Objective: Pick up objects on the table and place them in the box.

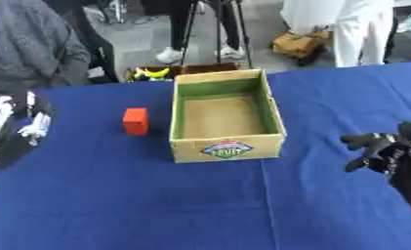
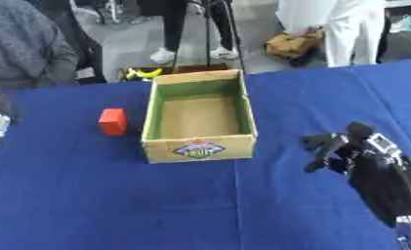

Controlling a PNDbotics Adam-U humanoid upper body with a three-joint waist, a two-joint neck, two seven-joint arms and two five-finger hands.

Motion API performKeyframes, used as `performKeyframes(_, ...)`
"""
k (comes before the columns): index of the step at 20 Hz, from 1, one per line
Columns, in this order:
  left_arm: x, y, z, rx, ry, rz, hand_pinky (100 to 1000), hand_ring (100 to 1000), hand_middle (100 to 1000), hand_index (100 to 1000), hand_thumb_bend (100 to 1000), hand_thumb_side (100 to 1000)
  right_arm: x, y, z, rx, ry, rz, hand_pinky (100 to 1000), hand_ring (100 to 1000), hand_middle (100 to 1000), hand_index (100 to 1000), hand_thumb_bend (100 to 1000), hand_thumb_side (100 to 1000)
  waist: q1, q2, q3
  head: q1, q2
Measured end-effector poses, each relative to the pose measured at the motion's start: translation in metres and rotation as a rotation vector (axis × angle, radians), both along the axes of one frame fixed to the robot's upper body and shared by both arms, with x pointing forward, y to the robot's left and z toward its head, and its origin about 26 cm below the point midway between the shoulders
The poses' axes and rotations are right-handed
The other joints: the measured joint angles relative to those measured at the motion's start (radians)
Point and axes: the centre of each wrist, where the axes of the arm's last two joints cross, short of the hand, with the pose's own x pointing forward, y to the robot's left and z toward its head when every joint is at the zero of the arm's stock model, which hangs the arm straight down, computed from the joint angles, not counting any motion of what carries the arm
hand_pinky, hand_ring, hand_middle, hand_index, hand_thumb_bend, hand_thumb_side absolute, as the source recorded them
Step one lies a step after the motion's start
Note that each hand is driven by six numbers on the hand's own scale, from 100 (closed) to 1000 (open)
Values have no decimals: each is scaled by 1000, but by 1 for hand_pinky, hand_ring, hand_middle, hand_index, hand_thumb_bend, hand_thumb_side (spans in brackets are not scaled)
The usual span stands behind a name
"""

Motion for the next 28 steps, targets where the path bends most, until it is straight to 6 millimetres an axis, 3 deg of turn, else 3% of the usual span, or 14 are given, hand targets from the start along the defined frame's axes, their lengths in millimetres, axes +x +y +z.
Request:
performKeyframes(1, 6, 4, 11, 83, 14, 7, 702, 667, 623, 687, 682, 513, 0, 1, 0, -1, 1, 4, 602, 886, 620, 546, 100, 996, 2, 0, -4, 3, 0)
performKeyframes(2, 12, 8, 21, 164, 31, 14, 718, 684, 640, 704, 756, 528, 0, 1, 0, -3, 3, 8, 602, 886, 620, 546, 100, 997, 5, 0, -10, 4, -1)
performKeyframes(3, 17, 11, 29, 241, 51, 22, 752, 722, 684, 750, 983, 618, 0, 1, 0, -4, 4, 11, 602, 886, 620, 546, 100, 999, 8, 0, -15, 6, -1)
performKeyframes(4, 23, 14, 37, 315, 71, 30, 756, 727, 692, 758, 1000, 628, 0, 2, -1, -5, 4, 13, 602, 886, 619, 546, 100, 999, 11, 0, -20, 8, -2)
performKeyframes(8, 42, 24, 57, 548, 140, 67, 778, 746, 715, 779, 992, 591, 0, 3, -1, -14, 6, 22, 602, 886, 619, 545, 100, 1000, 23, 0, -41, 13, -5)
performKeyframes(13, 66, 29, 62, 676, 202, 108, 802, 759, 724, 791, 938, 497, 0, 4, -1, -32, 9, 37, 602, 887, 619, 545, 100, 1000, 36, 1, -69, 24, -8)
performKeyframes(19, 89, 19, 38, 677, 232, 126, 807, 760, 723, 791, 831, 404, 1, 6, -1, -47, 7, 55, 602, 887, 619, 544, 100, 1000, 46, 8, -102, 44, -9)
performKeyframes(27, 100, 11, 4, 636, 243, 145, 810, 760, 723, 792, 806, 388, 1, 7, 0, -63, 2, 62, 602, 887, 619, 544, 100, 1000, 52, 17, -119, 57, -10)
performKeyframes(28, 100, 11, 3, 633, 242, 147, 821, 762, 726, 796, 692, 329, 1, 7, 0, -64, 2, 62, 602, 888, 619, 544, 100, 1000, 54, 17, -120, 57, -10)
